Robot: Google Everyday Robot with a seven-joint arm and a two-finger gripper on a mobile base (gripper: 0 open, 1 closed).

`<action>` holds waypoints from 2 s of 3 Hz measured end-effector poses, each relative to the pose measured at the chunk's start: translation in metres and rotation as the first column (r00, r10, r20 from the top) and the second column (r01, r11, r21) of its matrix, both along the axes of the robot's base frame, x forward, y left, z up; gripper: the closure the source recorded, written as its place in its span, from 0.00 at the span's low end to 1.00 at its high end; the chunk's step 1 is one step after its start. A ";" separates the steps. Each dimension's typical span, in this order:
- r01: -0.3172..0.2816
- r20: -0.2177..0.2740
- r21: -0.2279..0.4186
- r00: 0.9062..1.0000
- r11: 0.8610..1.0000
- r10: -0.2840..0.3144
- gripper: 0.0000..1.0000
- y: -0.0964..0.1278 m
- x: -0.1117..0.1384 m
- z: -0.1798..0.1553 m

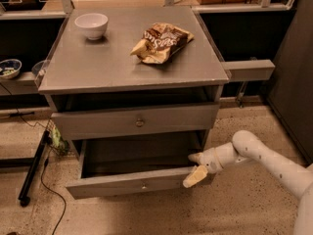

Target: Open middle drawer

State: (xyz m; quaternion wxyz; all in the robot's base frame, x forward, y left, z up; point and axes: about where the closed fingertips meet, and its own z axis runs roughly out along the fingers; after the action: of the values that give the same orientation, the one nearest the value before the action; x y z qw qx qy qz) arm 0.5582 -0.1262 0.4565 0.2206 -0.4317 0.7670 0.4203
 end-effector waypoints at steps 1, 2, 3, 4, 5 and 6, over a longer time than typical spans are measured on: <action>0.000 0.000 0.000 1.000 1.000 0.000 0.00 0.000 0.000 0.000; 0.042 0.029 -0.169 0.999 0.985 -0.038 0.00 0.003 0.002 0.000; 0.079 0.056 -0.301 0.996 0.950 -0.065 0.00 0.003 0.003 0.003; 0.081 0.043 -0.293 0.997 0.953 -0.071 0.00 0.006 0.001 -0.001; 0.078 0.024 -0.275 0.997 0.958 -0.074 0.00 0.007 0.001 -0.009; 0.068 -0.007 -0.261 0.997 0.963 -0.072 0.00 0.009 0.000 -0.020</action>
Offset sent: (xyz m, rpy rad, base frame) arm 0.0052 -0.0021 0.0103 -0.4317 -0.0705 -0.1115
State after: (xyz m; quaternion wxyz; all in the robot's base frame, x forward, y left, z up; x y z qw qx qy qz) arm 0.5585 -0.1175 0.4362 0.1702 -0.4260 0.8322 0.3114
